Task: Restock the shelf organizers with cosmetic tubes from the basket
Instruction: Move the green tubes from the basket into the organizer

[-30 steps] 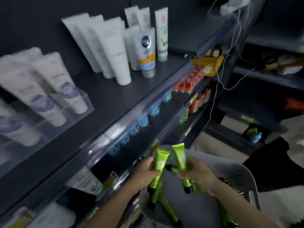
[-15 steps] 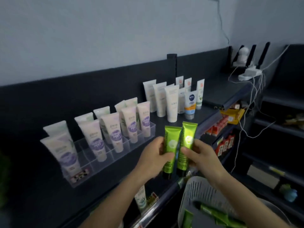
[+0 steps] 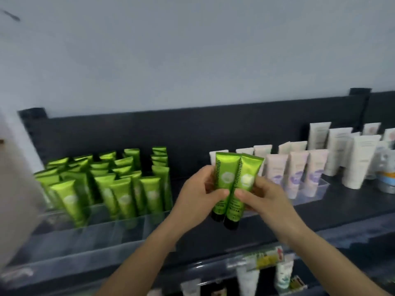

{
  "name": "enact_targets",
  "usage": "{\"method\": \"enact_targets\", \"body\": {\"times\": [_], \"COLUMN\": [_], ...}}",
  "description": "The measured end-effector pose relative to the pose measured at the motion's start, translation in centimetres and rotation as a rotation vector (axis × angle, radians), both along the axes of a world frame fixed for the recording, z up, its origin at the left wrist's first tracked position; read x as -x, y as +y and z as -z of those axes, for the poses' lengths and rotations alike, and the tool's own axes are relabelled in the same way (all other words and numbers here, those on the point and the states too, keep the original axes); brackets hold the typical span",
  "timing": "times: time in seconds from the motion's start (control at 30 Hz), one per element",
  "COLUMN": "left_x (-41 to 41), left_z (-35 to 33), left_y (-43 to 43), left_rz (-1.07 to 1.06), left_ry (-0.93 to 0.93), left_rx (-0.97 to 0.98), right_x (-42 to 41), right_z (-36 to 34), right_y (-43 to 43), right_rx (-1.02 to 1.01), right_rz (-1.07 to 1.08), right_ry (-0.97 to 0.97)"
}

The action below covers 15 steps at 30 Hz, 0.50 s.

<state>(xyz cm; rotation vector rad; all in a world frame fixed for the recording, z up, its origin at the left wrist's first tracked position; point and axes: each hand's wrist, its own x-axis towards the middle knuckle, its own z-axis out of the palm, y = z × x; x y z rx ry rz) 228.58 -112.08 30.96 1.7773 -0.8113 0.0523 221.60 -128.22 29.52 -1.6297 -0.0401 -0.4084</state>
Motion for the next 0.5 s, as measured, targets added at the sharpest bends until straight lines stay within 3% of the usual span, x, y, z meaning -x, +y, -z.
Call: {"method": "enact_targets", "body": {"times": [0.2,0.33,0.5], "left_x": [-1.1,-1.0,-1.6], "left_z": [-0.7,-1.4,-1.7], "left_y": [10.4,16.6,23.8], "left_rz": [-0.248,-0.369,-0.572], "left_ry": [-0.031,-0.078,-0.093], "left_rx": [-0.002,-0.023,0.009], "right_x": [-4.6,-6.0,-7.6], "right_z": [-1.1,-2.8,-3.1], "right_y": [9.5,15.0,21.3], "right_rx": [0.051,0.179,0.37], "right_rz": [-0.151,-0.247,-0.167], "right_ry": [-0.003,-0.103,-0.146]}}
